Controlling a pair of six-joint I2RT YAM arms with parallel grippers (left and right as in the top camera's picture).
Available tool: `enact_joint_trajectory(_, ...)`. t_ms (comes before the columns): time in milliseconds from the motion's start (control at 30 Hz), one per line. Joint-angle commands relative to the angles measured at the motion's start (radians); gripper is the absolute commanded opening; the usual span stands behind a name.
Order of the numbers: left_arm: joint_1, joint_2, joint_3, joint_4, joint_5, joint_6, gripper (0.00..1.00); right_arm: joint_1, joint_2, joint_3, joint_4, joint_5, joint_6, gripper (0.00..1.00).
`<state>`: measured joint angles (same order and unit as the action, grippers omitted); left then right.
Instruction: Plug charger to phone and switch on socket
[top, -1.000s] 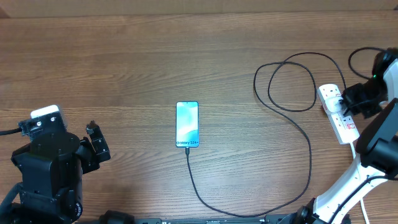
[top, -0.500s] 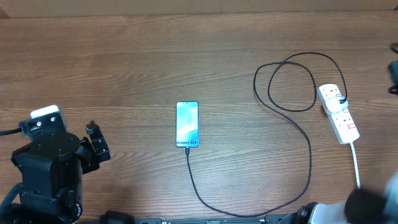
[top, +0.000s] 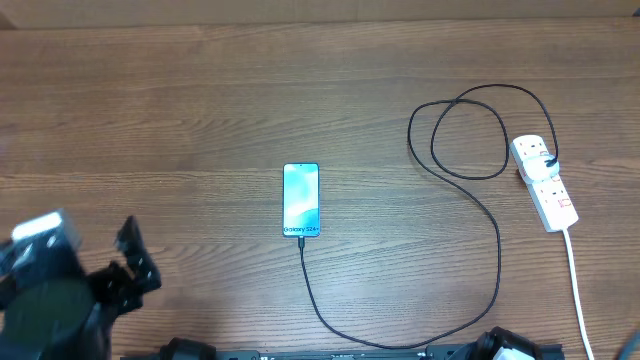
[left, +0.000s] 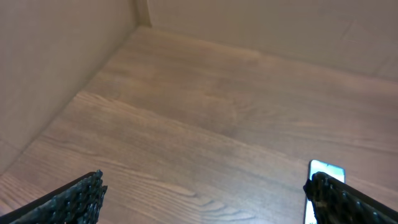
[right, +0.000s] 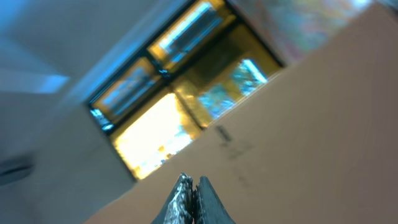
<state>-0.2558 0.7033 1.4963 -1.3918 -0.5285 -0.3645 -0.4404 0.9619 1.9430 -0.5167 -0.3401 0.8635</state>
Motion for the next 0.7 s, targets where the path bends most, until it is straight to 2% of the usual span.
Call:
enact_joint_trajectory(0,-0.006,-0.082,-0.003,0.0,-0.013,-0.006,1.0,0.063,-0.005,-0.01,-0.011,-0.02,-0.068,0.04)
enact_joint_trajectory(167,-0.006,-0.206,-0.003,0.0,-0.013,-0.006,1.0,0.226,-0.071,-0.011,-0.149,0.043,-0.294,0.04)
enact_joint_trajectory(267,-0.006,-0.279,-0.003,0.0,-0.013,-0.006,1.0,0.332,-0.122,-0.013,-0.243,0.197,-0.331,0.04)
enact_joint_trajectory(367,-0.006,-0.345,-0.003,0.0,-0.013,-0.006,0.99,0.402,-0.179,-0.03,-0.268,0.294,-0.356,0.04)
enact_joint_trajectory(467,-0.006,-0.396,-0.003,0.0,-0.013,-0.006,1.0,0.421,-0.242,-0.068,-0.265,0.307,-0.401,0.04)
enact_joint_trajectory(667,-0.006,-0.459,-0.003,-0.003,-0.013,-0.006,1.0,0.403,-0.407,-0.222,-0.213,0.324,-0.401,0.04)
